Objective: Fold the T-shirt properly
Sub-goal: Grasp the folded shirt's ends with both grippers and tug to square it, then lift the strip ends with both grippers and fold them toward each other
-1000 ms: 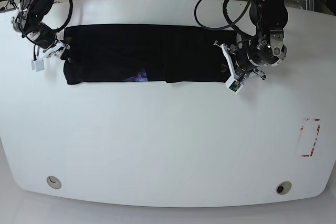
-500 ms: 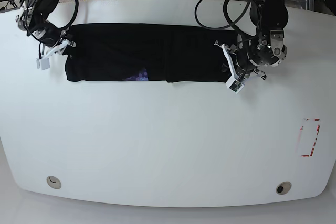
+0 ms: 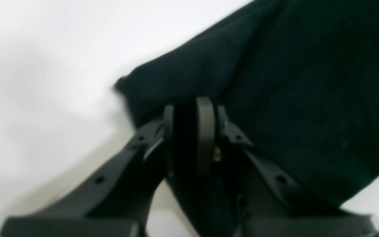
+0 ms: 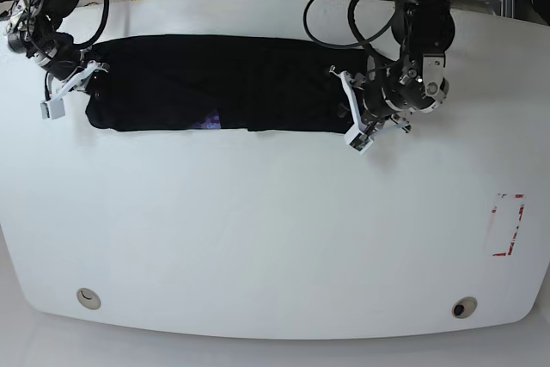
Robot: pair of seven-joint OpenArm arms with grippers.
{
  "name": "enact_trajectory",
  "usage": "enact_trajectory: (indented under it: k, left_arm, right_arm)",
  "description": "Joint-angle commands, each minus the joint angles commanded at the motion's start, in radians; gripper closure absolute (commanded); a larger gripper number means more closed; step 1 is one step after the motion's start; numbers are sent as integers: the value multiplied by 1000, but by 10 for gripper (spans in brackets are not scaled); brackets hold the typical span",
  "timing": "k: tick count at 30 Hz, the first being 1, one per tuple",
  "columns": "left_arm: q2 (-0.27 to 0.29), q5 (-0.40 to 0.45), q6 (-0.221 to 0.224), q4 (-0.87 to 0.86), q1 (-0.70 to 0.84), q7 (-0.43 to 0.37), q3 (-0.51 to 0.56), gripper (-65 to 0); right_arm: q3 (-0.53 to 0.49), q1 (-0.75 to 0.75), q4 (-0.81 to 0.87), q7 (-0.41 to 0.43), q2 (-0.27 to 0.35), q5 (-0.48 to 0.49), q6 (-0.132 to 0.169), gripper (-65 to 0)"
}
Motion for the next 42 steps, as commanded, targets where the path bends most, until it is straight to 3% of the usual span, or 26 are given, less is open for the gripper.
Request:
enact_trajectory:
  k: [8, 14, 20, 27, 34, 36, 42]
  left_arm:
    - [120, 0, 0, -222, -130, -5, 0, -69]
    - [144, 0, 2, -362, -203, -49, 15, -69]
    - [144, -6, 100, -393, -199, -133, 149, -69]
    - [144, -8, 106, -387, -187, -133, 152, -69]
    - [144, -8, 106, -385, -187, -135, 149, -69]
    - [144, -8, 104, -385, -187, -137, 149, -69]
    - [144, -8, 101, -315, -187, -138, 147, -83]
  right_arm:
    - [-9, 14, 210, -94, -17, 8, 0, 0]
    - [-101, 51, 279, -121, -44, 141, 0, 0]
    - [-192, 87, 276, -121, -127, 164, 0, 0]
    - [-301, 124, 276, -103, -201, 54, 0, 0]
    - [-505, 127, 275, 11, -216, -123, 0, 0]
    - [-535, 127, 273, 32, -218, -172, 0, -35]
    - [-577, 124, 273, 68, -218, -292, 0, -333]
